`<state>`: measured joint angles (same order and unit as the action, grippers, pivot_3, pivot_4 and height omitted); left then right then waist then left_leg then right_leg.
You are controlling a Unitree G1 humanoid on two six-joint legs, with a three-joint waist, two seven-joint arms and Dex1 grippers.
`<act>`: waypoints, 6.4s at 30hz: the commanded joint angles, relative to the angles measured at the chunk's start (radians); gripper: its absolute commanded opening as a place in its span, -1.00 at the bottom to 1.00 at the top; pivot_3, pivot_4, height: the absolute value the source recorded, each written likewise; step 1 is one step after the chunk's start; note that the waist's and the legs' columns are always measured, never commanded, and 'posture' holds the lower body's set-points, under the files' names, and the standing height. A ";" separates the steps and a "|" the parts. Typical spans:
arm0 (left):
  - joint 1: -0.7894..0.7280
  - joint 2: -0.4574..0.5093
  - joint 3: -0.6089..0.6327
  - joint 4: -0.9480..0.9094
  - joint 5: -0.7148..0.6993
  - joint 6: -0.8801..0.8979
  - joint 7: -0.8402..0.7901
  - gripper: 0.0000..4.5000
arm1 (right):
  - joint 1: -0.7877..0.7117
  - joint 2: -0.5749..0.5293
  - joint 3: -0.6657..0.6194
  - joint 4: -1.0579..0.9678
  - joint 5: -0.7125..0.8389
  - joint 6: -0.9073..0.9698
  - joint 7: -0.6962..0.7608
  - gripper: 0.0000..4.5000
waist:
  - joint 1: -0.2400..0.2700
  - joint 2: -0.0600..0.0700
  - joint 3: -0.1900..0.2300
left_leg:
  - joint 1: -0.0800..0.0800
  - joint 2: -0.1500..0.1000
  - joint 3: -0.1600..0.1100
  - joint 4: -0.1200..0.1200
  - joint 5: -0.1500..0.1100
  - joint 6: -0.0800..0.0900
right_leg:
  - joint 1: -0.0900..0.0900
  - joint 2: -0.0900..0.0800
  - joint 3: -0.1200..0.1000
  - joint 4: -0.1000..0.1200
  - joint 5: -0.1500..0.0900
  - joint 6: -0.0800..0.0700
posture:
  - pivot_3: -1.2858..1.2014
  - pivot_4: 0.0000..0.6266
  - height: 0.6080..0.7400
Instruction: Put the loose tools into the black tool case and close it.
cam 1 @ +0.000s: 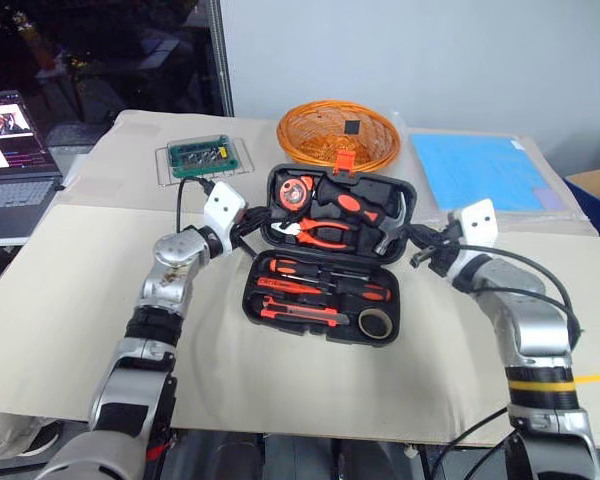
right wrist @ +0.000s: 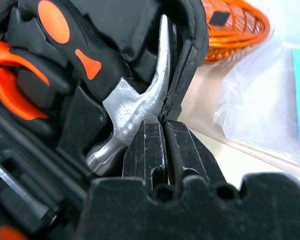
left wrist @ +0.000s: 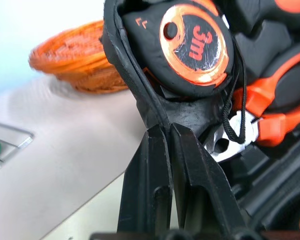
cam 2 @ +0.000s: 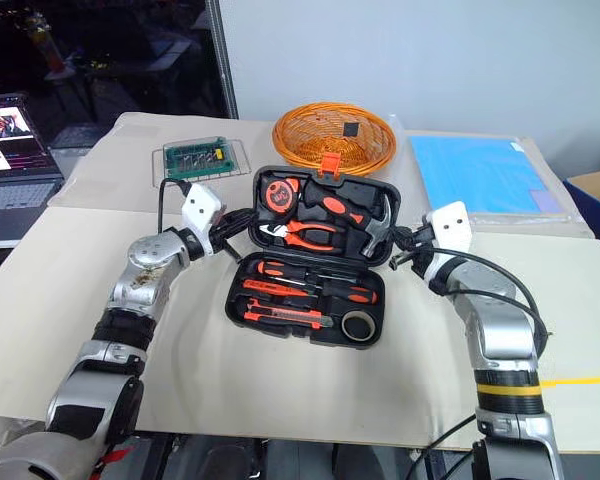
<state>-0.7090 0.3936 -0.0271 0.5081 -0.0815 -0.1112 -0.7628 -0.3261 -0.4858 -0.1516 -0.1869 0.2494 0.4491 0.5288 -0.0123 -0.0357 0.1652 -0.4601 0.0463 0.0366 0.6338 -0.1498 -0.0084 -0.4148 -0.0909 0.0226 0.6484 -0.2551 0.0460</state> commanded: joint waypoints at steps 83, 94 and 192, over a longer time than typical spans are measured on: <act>0.125 0.268 -0.165 -0.460 -0.185 0.569 -0.370 0.11 | -0.247 0.147 0.336 0.035 -0.034 0.444 -0.048 0.99 | -0.002 0.000 0.003 | 0.014 0.004 0.001 0.001 0.001 0.002 | 0.011 0.007 0.007 0.000 0.000 -0.003 | 0.03 -0.52 1.00; 0.141 0.274 -0.165 -0.474 -0.179 0.580 -0.374 0.11 | -0.291 0.147 0.317 0.023 0.003 0.513 -0.026 0.60 | -0.005 0.000 0.003 | 0.015 0.004 0.001 0.000 0.001 0.002 | 0.011 0.007 0.007 0.000 0.000 -0.003 | 0.03 -0.52 1.00; 0.131 0.238 -0.185 -0.450 -0.159 0.606 -0.326 0.11 | -0.223 0.167 0.280 0.004 0.023 0.414 -0.027 -0.96 | -0.005 0.000 0.003 | 0.017 0.005 0.003 -0.001 0.001 0.002 | 0.010 0.008 0.010 -0.001 0.000 -0.003 | 0.03 -0.52 1.00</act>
<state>-0.5901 0.6307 -0.1846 0.0264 -0.2686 0.4800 -1.0898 -0.5154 -0.3285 0.1118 -0.2158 0.2898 0.9144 0.5047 -0.0170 -0.0357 0.1682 -0.4433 0.0513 0.0399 0.6326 -0.1489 -0.0061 -0.4042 -0.0831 0.0329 0.6476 -0.2550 0.0426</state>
